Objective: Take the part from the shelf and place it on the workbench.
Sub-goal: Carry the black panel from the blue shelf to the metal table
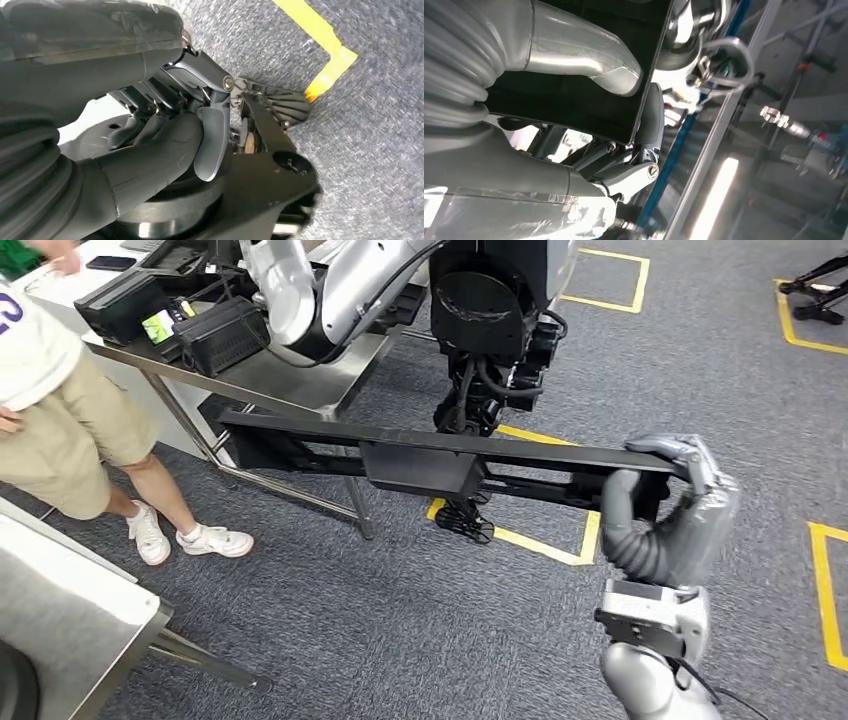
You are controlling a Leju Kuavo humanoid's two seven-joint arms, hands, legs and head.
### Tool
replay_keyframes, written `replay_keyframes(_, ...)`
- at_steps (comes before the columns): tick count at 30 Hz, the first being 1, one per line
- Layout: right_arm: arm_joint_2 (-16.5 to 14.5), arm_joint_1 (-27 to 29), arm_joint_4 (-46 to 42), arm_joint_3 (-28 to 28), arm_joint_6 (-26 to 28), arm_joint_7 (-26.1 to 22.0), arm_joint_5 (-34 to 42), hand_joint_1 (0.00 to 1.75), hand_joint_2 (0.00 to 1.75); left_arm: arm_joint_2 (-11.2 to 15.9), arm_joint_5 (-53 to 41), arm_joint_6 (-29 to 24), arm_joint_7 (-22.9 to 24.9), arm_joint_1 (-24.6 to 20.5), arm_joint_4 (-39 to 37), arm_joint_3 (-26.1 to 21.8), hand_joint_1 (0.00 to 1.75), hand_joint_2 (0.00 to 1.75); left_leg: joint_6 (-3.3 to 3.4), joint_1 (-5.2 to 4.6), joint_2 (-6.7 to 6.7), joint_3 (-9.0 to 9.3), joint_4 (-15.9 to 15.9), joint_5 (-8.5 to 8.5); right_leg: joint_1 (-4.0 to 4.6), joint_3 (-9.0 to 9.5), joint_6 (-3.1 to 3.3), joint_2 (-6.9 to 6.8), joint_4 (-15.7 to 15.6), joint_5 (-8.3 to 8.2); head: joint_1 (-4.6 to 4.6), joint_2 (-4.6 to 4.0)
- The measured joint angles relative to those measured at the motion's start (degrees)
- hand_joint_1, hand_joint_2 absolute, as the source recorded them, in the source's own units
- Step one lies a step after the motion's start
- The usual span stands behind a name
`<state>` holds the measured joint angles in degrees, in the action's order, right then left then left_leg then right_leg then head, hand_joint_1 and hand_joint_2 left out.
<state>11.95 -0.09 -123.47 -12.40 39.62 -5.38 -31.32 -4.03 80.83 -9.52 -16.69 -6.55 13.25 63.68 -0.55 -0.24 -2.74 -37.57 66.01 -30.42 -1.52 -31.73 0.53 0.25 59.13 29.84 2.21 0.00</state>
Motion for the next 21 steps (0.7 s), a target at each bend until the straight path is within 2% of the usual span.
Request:
replay_keyframes(1, 0.1, 0.1, 0.0, -0.2, 0.0, 0.1, -0.2, 1.75, 1.75, 0.0, 0.0, 0.1, 0.1, -0.1, 0.0, 0.0, 1.75, 1.75, -0.26, 0.10, 1.06, -1.86, 3.6, -1.60, 0.13, 0.12, 0.17, -0.85, 0.0, 0.12, -0.19, 0.00)
replay_keyframes(2, 0.2, 0.1, 0.0, -0.5, 0.0, 0.2, -0.3, 1.75, 1.75, 0.1, 0.0, 0.1, 0.2, -0.1, 0.0, 0.0, 1.75, 1.75, -0.43, 0.23, 1.47, -3.56, 6.9, -2.72, 0.24, 0.23, 0.29, -1.70, 0.0, 0.26, -0.22, 0.00)
replay_keyframes(3, 0.3, 0.1, 0.0, -0.7, 0.0, 0.4, -0.4, 1.75, 1.75, 0.1, 0.0, 0.2, 0.2, -0.1, 0.0, 0.0, 1.75, 1.75, -0.48, 0.31, 1.64, -4.60, 8.8, -3.03, 0.32, 0.35, 0.34, -2.54, 0.0, 0.41, -0.25, 0.00)
replay_keyframes(4, 0.3, 0.0, 0.0, -1.0, 0.0, 0.5, -0.5, 1.75, 1.75, 0.2, 0.0, 0.2, 0.2, -0.1, 0.0, 0.0, 1.75, 1.75, -0.44, 0.35, 1.76, -4.63, 8.7, -2.35, 0.36, 0.53, 0.33, -3.33, 0.0, 0.60, -0.25, 0.00)
replay_keyframes(5, 0.4, -0.2, 0.0, -1.4, 0.0, 0.6, -0.4, 1.75, 1.75, 0.3, 0.0, 0.3, 0.2, 0.0, 0.0, 0.0, 1.75, 1.75, -0.31, 0.33, 2.02, -3.53, 6.5, -0.80, 0.39, 0.77, 0.28, -4.02, 0.0, 0.79, -0.26, 0.00)
replay_keyframes(6, 0.4, -0.4, 0.0, -1.7, 0.0, 0.6, -0.4, 1.75, 1.75, 0.3, 0.0, 0.3, 0.2, 0.0, -0.1, 0.0, 1.75, 1.75, -0.08, 0.26, 2.81, -1.64, 2.7, 1.11, 0.41, 1.07, 0.17, -4.66, 0.0, 1.02, -0.26, 0.00)
replay_keyframes(8, 0.5, -0.8, 0.1, -2.0, 0.0, 0.6, -0.3, 1.75, 1.75, 0.4, -0.1, 0.4, 0.1, 0.0, -0.1, 0.0, 1.75, 1.75, 0.48, -0.31, 4.94, 1.49, -3.8, 3.23, 0.59, 1.61, -0.29, -5.76, -0.1, 1.51, -0.22, 0.00)
replay_keyframes(9, 0.5, -0.9, 0.1, -2.2, 0.0, 0.6, -0.2, 1.75, 1.75, 0.4, -0.1, 0.5, -0.1, -0.1, -0.1, 0.0, 1.75, 1.75, 0.75, -0.64, 5.57, 2.17, -5.4, 3.46, 0.66, 1.82, -0.57, -6.24, -0.1, 1.71, -0.21, 0.00)
replay_keyframes(10, 0.6, -1.1, 0.1, -2.3, 0.0, 0.6, 0.0, 1.75, 1.75, 0.4, -0.1, 0.5, -0.2, 0.0, -0.1, 0.0, 1.75, 1.75, 1.00, -0.96, 5.55, 2.22, -5.8, 3.21, 0.67, 2.00, -0.85, -6.70, -0.3, 1.85, -0.19, 0.00)
replay_keyframes(11, 0.6, -1.2, 0.2, -2.5, 0.0, 0.6, 0.3, 1.75, 1.75, 0.4, -0.1, 0.5, -0.2, 0.0, -0.1, 0.0, 1.75, 1.75, 1.30, -1.07, 4.94, 2.28, -6.0, 3.27, 0.65, 2.27, -1.13, -7.15, -0.5, 1.95, -0.20, 0.00)
replay_keyframes(12, 0.7, -1.5, 0.2, -2.8, 0.0, 0.6, 0.5, 1.75, 1.75, 0.4, -0.1, 0.5, -0.3, 0.2, -0.1, 0.0, 1.75, 1.75, 1.61, -1.00, 4.41, 2.55, -6.5, 3.38, 0.53, 2.58, -1.42, -6.98, -0.5, 2.18, -0.18, 0.00)
replay_keyframes(14, 0.9, -1.9, 0.4, -3.2, 0.0, 0.4, 0.7, 1.75, 1.75, 0.5, 0.0, 0.5, -0.3, 0.2, -0.2, 0.0, 1.75, 1.75, 2.45, -0.70, 3.35, 3.24, -7.4, 3.73, 0.35, 1.98, -1.78, -4.53, 1.7, 3.73, -0.12, 0.00)
replay_keyframes(16, 1.1, -2.0, 0.6, -3.5, 0.0, 0.3, 0.8, 1.75, 1.75, 0.5, 0.0, 0.5, -0.2, 0.0, -0.2, 0.0, 1.75, 1.75, 3.07, -0.53, 2.19, 3.56, -7.8, 3.88, 0.22, -1.46, -1.82, -1.48, 8.3, 6.84, 0.16, 0.00)
replay_keyframes(17, 1.2, -2.0, 0.7, -3.6, 0.0, 0.3, 0.8, 1.75, 1.75, 0.5, 0.0, 0.5, -0.2, -0.1, -0.2, 0.0, 1.75, 1.75, 3.20, -0.56, 1.51, 3.58, -7.8, 3.85, 0.22, -3.67, -1.86, -0.84, 12.1, 8.16, 0.33, 0.00)
replay_keyframes(18, 1.3, -2.0, 0.9, -3.7, 0.0, 0.3, 0.9, 1.75, 1.75, 0.4, 0.0, 0.5, -0.2, -0.1, -0.2, 0.0, 1.75, 1.75, 3.24, -0.59, 0.73, 3.62, -7.8, 3.80, 0.22, -5.40, -1.94, -0.60, 14.7, 8.52, 0.45, 0.00)
replay_keyframes(19, 1.3, -2.0, 1.0, -3.8, 0.0, 0.4, 0.9, 1.75, 1.75, 0.4, 0.0, 0.5, -0.2, 0.0, -0.2, 0.0, 1.75, 1.75, 3.25, -0.62, -0.06, 3.69, -7.7, 3.75, 0.22, -6.22, -1.99, -0.48, 15.3, 7.74, 0.53, 0.00)
replay_keyframes(20, 1.4, -2.0, 1.2, -3.9, 0.0, 0.4, 0.9, 1.75, 1.75, 0.4, 0.0, 0.5, -0.2, 0.0, -0.2, 0.0, 1.75, 1.75, 3.21, -0.60, -0.91, 3.79, -7.6, 3.67, 0.20, -5.94, -1.96, -0.33, 13.5, 5.87, 0.57, 0.00)
replay_keyframes(21, 1.4, -2.0, 1.3, -4.0, 0.0, 0.4, 0.9, 1.75, 1.75, 0.4, -0.1, 0.6, -0.2, 0.0, -0.2, 0.0, 1.75, 1.75, 3.10, -0.55, -1.76, 3.89, -7.5, 3.55, 0.15, -4.78, -1.90, 0.17, 10.1, 3.35, 0.62, 0.00)
